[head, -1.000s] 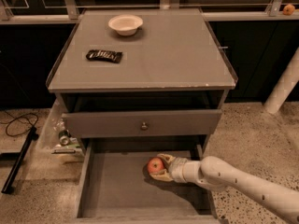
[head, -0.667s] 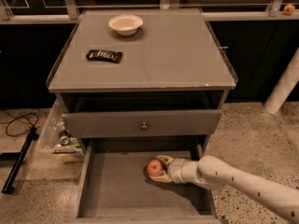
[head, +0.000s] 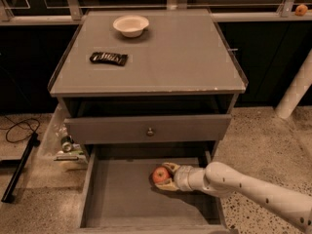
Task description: Place apple into middle drawer
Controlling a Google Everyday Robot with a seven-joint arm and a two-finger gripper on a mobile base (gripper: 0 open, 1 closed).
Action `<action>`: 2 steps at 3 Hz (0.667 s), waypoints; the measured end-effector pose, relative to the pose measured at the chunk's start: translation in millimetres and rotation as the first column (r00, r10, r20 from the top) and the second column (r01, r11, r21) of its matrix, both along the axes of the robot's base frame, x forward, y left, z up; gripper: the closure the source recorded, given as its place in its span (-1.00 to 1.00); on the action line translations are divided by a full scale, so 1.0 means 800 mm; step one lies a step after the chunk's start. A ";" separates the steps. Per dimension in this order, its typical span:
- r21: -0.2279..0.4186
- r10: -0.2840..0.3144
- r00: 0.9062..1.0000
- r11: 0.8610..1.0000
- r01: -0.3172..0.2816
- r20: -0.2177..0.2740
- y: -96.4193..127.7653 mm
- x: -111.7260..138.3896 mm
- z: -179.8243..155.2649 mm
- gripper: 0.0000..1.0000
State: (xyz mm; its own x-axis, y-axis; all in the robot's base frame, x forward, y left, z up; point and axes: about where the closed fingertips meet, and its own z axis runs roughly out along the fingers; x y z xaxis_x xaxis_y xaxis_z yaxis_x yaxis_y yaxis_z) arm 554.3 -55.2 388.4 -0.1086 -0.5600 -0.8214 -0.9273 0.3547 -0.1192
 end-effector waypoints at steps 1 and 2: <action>0.000 0.000 1.000 1.000 0.000 0.000 0.000 0.000 0.000 0.15; 0.000 0.000 1.000 1.000 0.000 0.000 0.000 0.000 0.000 -0.32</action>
Offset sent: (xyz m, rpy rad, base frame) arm 0.0000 0.0000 0.0000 0.0000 0.0000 0.0000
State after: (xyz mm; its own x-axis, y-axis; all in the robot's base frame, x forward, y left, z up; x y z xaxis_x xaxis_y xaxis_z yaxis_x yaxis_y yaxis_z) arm 554.3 -55.2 388.4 -0.1086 -0.5600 -0.8214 -0.9274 0.3547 -0.1192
